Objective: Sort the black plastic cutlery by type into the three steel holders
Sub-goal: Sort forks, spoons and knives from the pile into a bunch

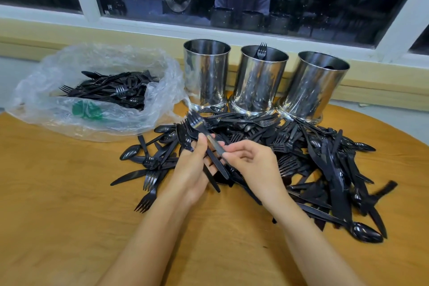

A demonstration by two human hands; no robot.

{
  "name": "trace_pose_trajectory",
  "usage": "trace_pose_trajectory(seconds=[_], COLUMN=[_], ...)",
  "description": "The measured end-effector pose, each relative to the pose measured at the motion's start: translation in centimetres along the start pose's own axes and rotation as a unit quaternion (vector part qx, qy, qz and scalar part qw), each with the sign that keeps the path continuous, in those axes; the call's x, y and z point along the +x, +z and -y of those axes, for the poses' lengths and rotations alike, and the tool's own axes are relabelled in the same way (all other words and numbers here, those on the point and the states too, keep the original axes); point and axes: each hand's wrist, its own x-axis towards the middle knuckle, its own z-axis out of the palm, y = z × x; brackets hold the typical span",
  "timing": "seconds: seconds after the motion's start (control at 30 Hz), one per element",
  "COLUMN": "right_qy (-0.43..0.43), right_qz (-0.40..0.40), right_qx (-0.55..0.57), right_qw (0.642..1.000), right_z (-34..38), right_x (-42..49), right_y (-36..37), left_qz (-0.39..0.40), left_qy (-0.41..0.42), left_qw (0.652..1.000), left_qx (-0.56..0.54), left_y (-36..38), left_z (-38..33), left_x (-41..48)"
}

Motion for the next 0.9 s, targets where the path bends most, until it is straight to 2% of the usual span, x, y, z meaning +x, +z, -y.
trace_pose_trajectory(seconds=[0.23,0.33,0.5,0.7,0.83,0.9], right_qy=[-0.053,-0.076,-0.06,-0.053,-0.093,-0.095], right_qz=[0.013,-0.017,-0.075,0.016,0.097,0.132], right_qx=[-0.071,-0.109,-0.183,-0.287,-0.252,-0.269], right_qw=[0.996,0.991,0.978,0.956,0.958,0.949], right_z=[-0.2,-0.2,-1.2,-2.1,-1.1,-1.1], right_x=[-0.4,0.2,3.0,4.7,4.3,4.0], right_y=[0.5,-0.8,-5.0,-6.1,-4.7,-4.1], left_qz=[-0.011,-0.027,-0.042,-0.032,-0.029,-0.028], left_qy=[0.017,0.03,0.029,0.019,0.013,0.011], left_qw=[1.0,0.999,0.998,0.999,0.998,0.998], left_qx=[-0.015,-0.022,-0.028,-0.037,-0.05,-0.06], left_y=[0.1,-0.2,-0.8,-0.9,-0.9,-1.0], left_z=[-0.2,-0.6,-1.0,-1.0,-1.0,-1.0], left_x=[0.0,0.0,0.4,0.6,0.8,0.7])
